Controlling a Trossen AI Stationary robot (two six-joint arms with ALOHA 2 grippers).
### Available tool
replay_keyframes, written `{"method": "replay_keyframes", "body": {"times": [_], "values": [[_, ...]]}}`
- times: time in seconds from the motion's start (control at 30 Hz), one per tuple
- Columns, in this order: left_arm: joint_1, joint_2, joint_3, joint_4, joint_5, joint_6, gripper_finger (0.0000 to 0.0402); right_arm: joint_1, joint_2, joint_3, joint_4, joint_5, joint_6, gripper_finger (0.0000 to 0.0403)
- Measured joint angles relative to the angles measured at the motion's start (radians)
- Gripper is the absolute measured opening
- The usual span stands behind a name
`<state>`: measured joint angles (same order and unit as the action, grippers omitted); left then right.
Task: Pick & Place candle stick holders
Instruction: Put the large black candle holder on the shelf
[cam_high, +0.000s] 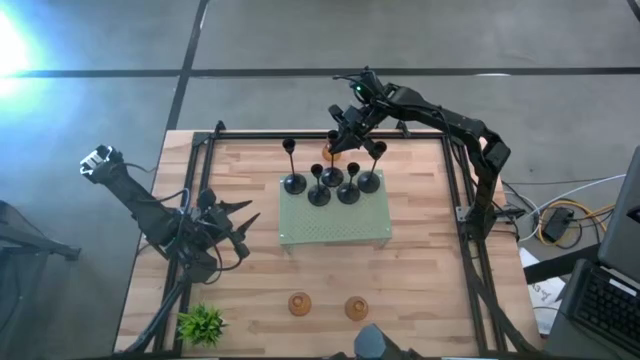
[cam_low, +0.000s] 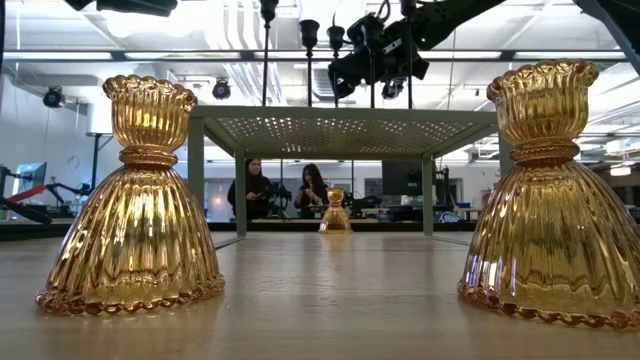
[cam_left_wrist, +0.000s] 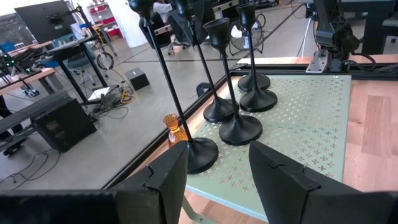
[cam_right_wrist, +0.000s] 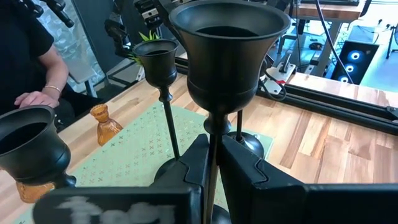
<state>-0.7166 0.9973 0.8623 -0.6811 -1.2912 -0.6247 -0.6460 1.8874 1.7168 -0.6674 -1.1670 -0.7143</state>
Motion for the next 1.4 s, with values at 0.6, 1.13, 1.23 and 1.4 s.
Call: {"method": "replay_keyframes", "body": {"times": [0.6, 1.13, 1.23, 1.4], "values": [[0.0, 0.0, 0.0, 0.0, 0.0, 0.0, 0.0177, 0.0, 0.0, 0.0, -0.001, 0.001, 0.008, 0.0058], [0.001, 0.0, 0.0, 0.0, 0.0, 0.0, 0.0177, 0.0, 0.0, 0.0, 0.001, 0.019, 0.043, 0.0145], [0.001, 0.0, 0.0, 0.0, 0.0, 0.0, 0.0177, 0.0, 0.0, 0.0, 0.0, 0.019, 0.054, 0.0159], [0.001, 0.0, 0.0, 0.0, 0.0, 0.0, 0.0177, 0.0, 0.0, 0.006, -0.002, 0.019, 0.054, 0.0181]]}}
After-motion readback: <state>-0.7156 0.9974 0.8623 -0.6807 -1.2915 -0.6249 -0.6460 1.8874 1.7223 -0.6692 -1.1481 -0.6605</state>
